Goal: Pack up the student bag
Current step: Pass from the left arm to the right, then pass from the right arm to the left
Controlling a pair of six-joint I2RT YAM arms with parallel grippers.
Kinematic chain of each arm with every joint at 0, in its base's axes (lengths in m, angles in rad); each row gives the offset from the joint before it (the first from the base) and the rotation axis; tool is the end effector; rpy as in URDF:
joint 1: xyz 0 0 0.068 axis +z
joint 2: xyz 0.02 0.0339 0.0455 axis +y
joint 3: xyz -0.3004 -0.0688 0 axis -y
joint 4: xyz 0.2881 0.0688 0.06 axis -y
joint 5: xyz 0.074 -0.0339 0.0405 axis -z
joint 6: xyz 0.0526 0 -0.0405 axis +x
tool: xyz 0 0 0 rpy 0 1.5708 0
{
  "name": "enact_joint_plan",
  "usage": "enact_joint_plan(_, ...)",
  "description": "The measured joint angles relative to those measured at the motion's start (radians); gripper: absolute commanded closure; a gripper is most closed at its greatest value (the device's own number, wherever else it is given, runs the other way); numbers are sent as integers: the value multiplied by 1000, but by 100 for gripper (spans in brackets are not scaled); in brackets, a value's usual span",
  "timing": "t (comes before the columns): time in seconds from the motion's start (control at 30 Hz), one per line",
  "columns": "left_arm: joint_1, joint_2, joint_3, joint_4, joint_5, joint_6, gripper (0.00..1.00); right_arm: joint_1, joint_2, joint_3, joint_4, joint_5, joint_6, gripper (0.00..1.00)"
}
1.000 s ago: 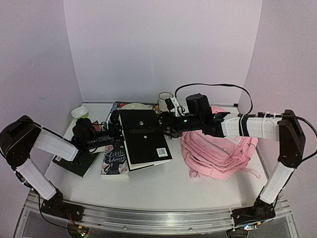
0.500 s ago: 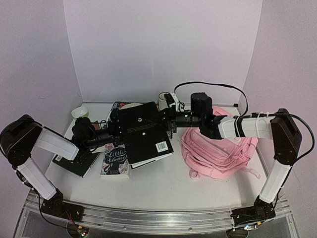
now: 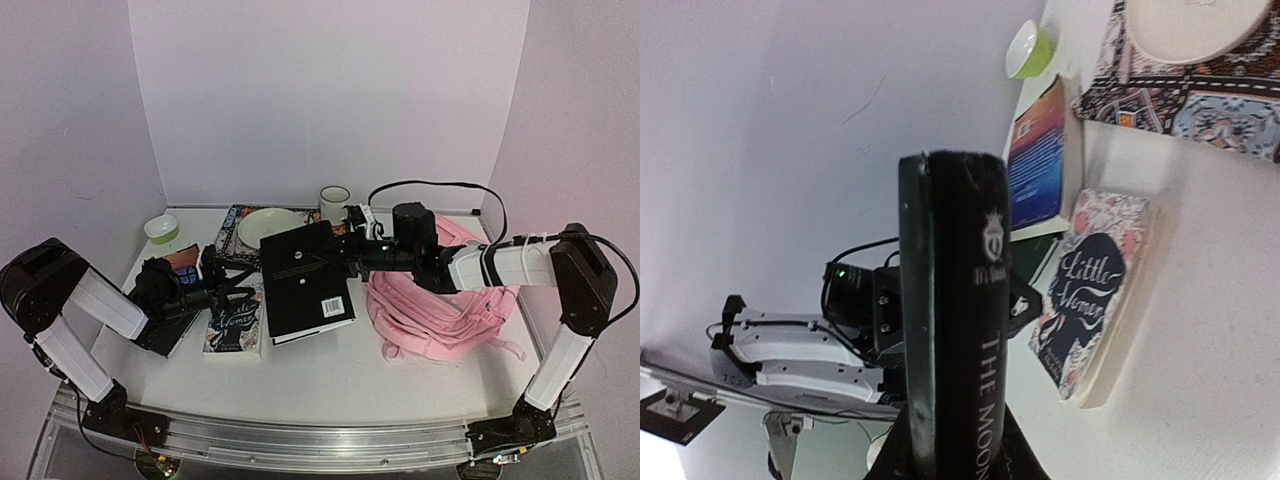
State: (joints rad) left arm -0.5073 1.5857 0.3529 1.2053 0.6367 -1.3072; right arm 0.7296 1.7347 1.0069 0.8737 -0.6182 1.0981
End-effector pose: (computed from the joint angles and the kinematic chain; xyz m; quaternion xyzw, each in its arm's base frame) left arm 0.2408 -0.1696 0.1588 -0.0640 0.7120 -0.6599 0.2312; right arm 0.3074 0.3158 0.2800 -0.1122 0.6543 0.6923 0.2828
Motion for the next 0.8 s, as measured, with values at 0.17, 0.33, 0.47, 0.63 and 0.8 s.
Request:
enact_joint_plan(0.17,8,-68,-36,12,-64,-11,7,-14,-21,-64,-13,144,14,100)
enact_joint_plan(0.33,-19,-112,-36,29,-109,-32,5,-14,-33,-149,92,304,74,100)
enact_joint_plan(0.47,-69,-129,-36,33,-152,-50,3,-2,-33,-186,186,431,112,100)
enact_joint_plan(0.63,-119,-127,-36,35,-204,-73,3,25,-33,-186,264,543,126,100)
enact_joint_plan(0.8,-156,-107,-28,34,-231,-81,3,53,-33,-186,283,630,121,100)
